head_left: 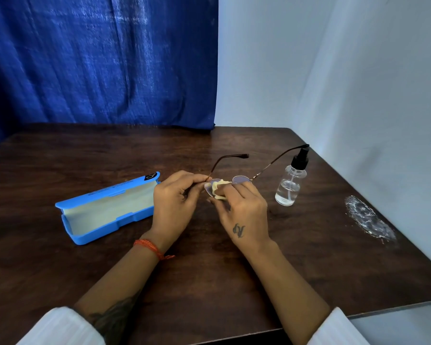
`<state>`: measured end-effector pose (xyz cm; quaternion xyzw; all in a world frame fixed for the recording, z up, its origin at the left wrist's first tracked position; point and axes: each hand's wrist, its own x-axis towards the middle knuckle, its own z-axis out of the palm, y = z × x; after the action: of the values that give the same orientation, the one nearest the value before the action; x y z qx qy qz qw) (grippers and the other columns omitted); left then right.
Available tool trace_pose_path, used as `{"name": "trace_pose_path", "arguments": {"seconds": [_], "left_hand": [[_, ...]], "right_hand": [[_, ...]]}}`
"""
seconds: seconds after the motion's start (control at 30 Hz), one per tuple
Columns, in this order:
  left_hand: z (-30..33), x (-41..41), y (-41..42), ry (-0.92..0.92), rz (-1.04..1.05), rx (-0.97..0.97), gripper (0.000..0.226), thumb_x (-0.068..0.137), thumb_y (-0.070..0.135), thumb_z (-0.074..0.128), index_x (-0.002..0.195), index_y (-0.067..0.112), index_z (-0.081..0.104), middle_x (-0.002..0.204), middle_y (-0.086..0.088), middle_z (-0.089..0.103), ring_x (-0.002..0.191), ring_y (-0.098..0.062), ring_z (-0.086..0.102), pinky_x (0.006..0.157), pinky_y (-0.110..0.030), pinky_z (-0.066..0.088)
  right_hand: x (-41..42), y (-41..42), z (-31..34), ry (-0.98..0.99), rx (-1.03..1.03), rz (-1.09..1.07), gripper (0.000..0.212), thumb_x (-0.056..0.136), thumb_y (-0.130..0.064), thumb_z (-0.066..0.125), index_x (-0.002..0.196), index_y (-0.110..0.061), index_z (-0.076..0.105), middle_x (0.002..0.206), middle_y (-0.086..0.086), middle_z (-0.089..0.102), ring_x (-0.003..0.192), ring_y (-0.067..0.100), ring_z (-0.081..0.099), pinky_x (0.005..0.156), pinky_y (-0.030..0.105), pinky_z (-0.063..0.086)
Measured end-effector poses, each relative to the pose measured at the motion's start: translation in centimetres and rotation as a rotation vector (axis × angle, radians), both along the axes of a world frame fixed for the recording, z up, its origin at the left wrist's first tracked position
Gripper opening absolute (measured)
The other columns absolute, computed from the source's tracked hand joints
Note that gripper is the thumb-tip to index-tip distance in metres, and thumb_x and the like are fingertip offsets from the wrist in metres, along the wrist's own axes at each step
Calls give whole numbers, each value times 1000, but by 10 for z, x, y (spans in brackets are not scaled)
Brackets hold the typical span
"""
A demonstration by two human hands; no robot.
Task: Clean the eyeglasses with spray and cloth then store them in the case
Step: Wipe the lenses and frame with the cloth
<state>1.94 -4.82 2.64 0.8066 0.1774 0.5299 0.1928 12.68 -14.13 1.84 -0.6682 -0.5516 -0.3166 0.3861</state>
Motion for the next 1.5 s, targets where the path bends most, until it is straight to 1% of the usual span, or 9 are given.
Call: {"name": "trace_pose_path", "arguments": {"seconds": [0.07,0.23,0.5,0.73,0.87,1.1,1.3,1.4,1.5], "left_hand": [[0,0,0,-5,-5,-6,14,78,2,67,91,6,72,84,-5,70,81,-4,60,73,-8,45],[-1,1,1,-16,-3,-31,14,79,2,67,91,6,72,84,-5,70,80,-5,60,71,-10,47],[-2,2,0,-16,0,-49,13,79,4,69,90,7,72,82,-2,69,78,-6,60,68,-8,45],[1,-1,3,-35,40,-43,12,78,3,69,90,5,72,83,-5,70,82,-4,59,74,-5,43],[1,0,1,-29,47,-17,12,79,3,68,90,5,72,83,-5,70,81,-4,58,73,-5,44],[-1,0,2,-18,44,14,11,79,1,68,89,3,71,83,-7,70,80,-4,59,73,-5,44],[1,-1,6,-35,86,-5,12,78,-1,69,88,5,72,82,-6,70,80,-3,58,75,-4,41],[1,-1,3,-34,68,6,12,77,-1,69,89,3,72,83,-7,70,81,-3,58,75,-3,41],[-1,-1,2,-23,37,14,13,78,-1,68,89,4,72,82,-7,70,79,-5,59,73,-6,44]], "right_hand": [[-1,-1,1,16,16,53,13,69,-6,80,76,-7,69,72,3,67,69,22,60,70,22,43],[1,2,0,146,-50,98,17,76,-12,70,93,-8,70,101,4,70,93,20,60,88,20,40],[6,-2,5,91,8,181,21,66,4,75,81,-10,73,83,-2,72,80,17,61,78,16,42],[17,-9,3,42,72,155,20,62,6,69,77,-6,73,82,2,73,77,20,63,77,26,51],[12,-8,0,62,91,114,22,60,6,65,77,-4,73,83,6,71,79,22,64,77,23,49],[0,-6,-1,51,20,242,20,64,8,66,76,-5,74,87,6,71,77,21,65,73,27,51],[11,-9,3,97,95,145,22,56,12,61,67,-4,71,78,6,70,73,24,65,71,22,48],[5,-7,2,112,75,167,22,57,9,62,72,-4,72,82,6,71,75,25,65,74,24,49],[2,-4,0,123,11,210,27,66,10,63,86,-4,74,93,8,71,84,24,66,82,23,48]]}}
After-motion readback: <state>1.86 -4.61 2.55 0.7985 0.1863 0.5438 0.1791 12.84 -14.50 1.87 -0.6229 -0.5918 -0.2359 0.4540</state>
